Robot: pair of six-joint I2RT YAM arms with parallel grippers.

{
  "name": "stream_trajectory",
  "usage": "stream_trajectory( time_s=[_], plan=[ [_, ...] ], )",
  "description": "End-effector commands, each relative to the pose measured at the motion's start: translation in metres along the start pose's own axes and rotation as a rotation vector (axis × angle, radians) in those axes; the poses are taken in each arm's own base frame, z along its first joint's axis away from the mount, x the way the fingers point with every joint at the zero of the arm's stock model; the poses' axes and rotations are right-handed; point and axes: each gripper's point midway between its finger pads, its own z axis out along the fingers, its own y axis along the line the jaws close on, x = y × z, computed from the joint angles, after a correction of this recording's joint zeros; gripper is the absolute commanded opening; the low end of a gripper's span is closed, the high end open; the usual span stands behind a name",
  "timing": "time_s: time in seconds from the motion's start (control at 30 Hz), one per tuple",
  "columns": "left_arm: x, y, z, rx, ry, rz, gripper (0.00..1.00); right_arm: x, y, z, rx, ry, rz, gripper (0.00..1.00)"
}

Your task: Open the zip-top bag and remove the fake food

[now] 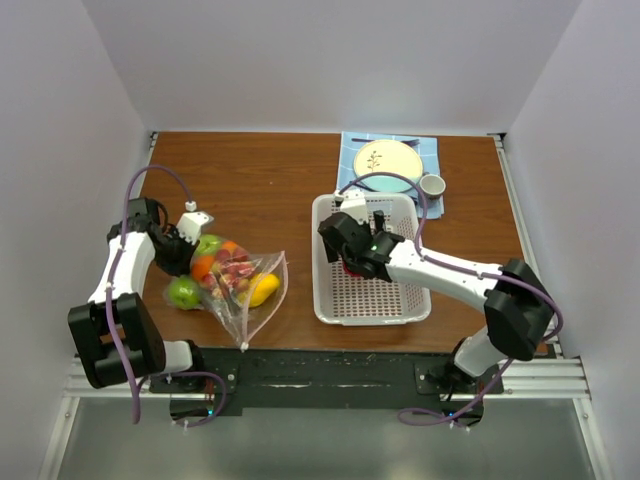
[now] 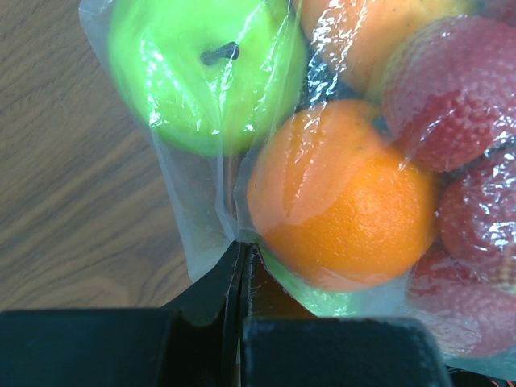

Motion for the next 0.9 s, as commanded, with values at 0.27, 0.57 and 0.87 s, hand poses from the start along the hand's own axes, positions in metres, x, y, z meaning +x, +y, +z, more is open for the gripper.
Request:
stream_trajectory(
  time_s=[0.27, 0.57, 0.87],
  plan=[
    [-0.010, 0.004, -0.002, -0.002, -0.036, -0.025, 0.00, -0.028, 0.090, -0.115, -0.347, -0.265, -0.142, 0.05],
    [-0.008, 0.003, -0.002, -0.002, -0.030, -0.036, 0.00, 0.025, 0.184, -0.155, -0.689, -0.291, -0.308, 0.00],
    [-0.008, 0.002, -0.005, -0.008, -0.033, -0.028, 0.00, 0.032, 0.237, -0.145, -0.739, -0.278, -0.405, 0.13]
  ],
)
